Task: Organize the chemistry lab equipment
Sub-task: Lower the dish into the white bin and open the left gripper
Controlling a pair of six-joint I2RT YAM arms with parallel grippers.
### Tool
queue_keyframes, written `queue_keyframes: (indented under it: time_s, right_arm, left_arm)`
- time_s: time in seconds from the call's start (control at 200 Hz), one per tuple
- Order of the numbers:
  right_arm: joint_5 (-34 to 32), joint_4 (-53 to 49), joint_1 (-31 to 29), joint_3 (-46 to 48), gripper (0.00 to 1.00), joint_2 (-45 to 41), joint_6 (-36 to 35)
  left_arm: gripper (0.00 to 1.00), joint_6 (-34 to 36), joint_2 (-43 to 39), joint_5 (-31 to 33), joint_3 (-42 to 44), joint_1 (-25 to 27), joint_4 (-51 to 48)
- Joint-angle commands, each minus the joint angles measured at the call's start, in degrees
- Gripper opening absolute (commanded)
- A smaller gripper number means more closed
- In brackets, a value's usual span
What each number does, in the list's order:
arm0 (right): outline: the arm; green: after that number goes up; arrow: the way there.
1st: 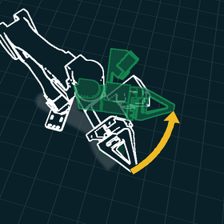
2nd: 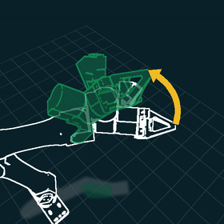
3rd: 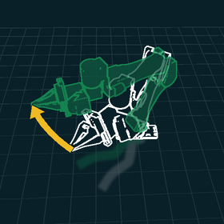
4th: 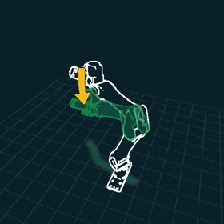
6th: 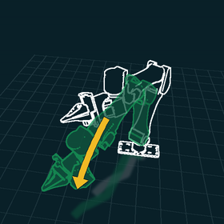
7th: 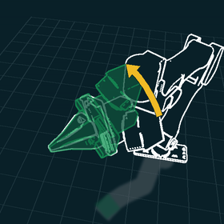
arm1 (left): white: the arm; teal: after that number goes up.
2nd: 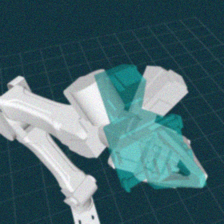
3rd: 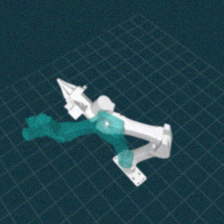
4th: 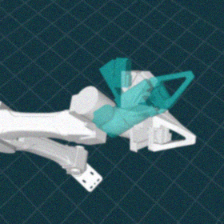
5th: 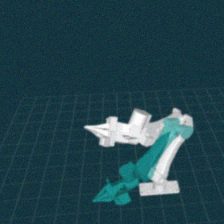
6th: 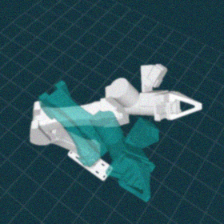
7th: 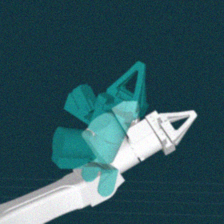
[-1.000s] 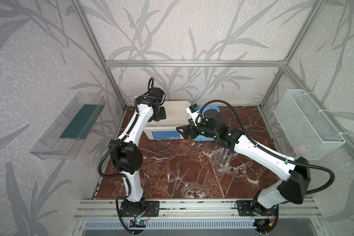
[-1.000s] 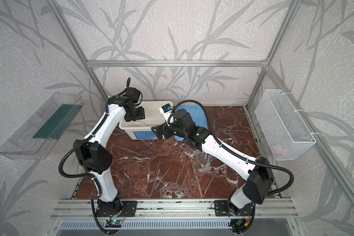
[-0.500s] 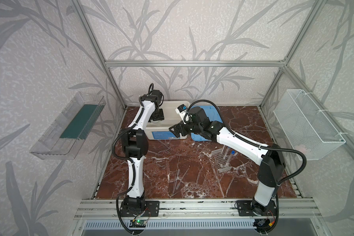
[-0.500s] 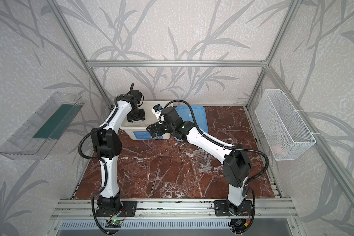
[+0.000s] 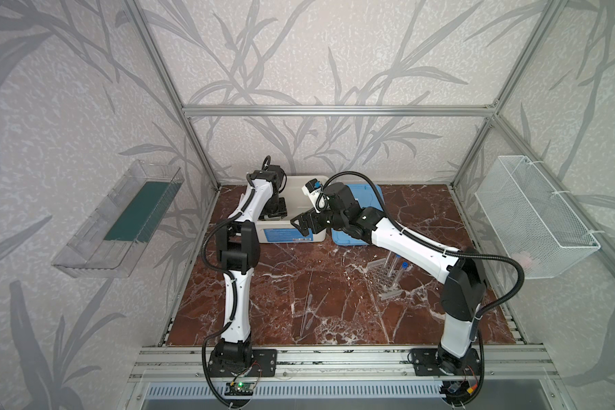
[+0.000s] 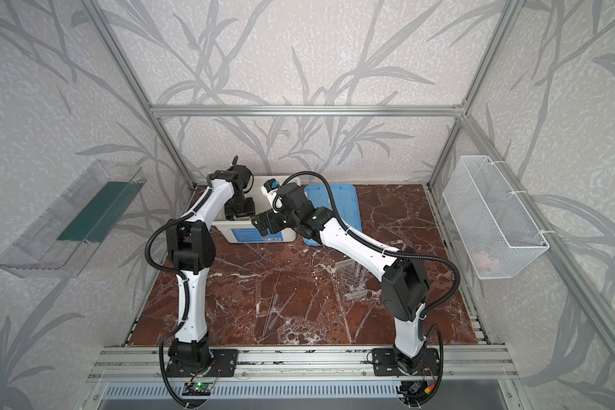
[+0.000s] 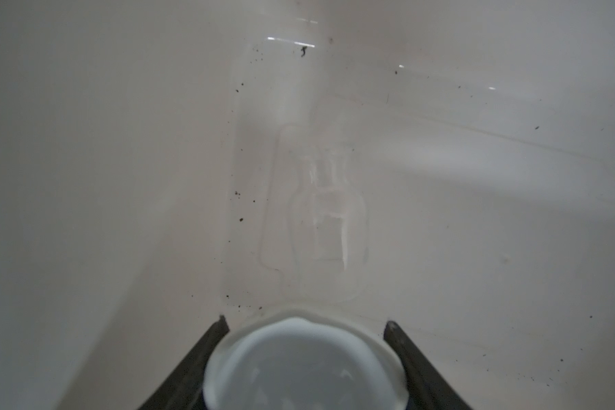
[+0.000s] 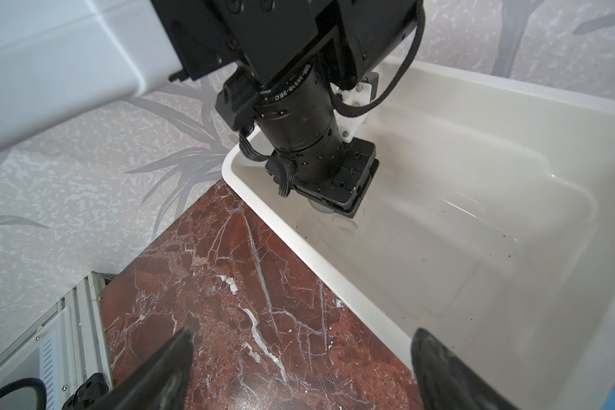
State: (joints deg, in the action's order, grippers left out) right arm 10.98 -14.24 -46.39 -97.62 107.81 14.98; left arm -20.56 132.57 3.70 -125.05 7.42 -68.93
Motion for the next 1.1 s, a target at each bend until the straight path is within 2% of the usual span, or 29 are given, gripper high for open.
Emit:
queue_keyframes:
  time_s: [0.0, 0.39, 0.76, 0.98, 1.095]
  right_arm:
    - [-0.4, 0.8, 0.2, 0.4, 0.94, 0.5, 0.6]
    - [-0.5, 2.6, 0.5, 1.2, 0.94, 0.4, 2.2]
    - [-1.3, 5.7, 1.5, 5.4, 0.94, -1.2, 3.7]
    - [-1.7, 7.1, 2.0, 7.7, 0.94, -2.4, 4.2]
    - [-1.3, 7.2, 2.1, 8.1, 0.94, -2.7, 4.4]
  left_arm:
    - [0.48, 0.3, 1.6, -1.0, 0.5, 0.1, -1.5]
    - [0.49, -1.3, 2.6, -1.8, 6.3, 0.3, 2.0]
    - [0.57, -1.7, 2.1, -2.7, 8.4, 0.3, 3.9]
    - [0.55, -2.7, -0.8, -1.8, 12.8, 0.3, 8.2]
    - [0.59, -2.6, 0.0, -1.7, 11.8, 0.3, 7.1]
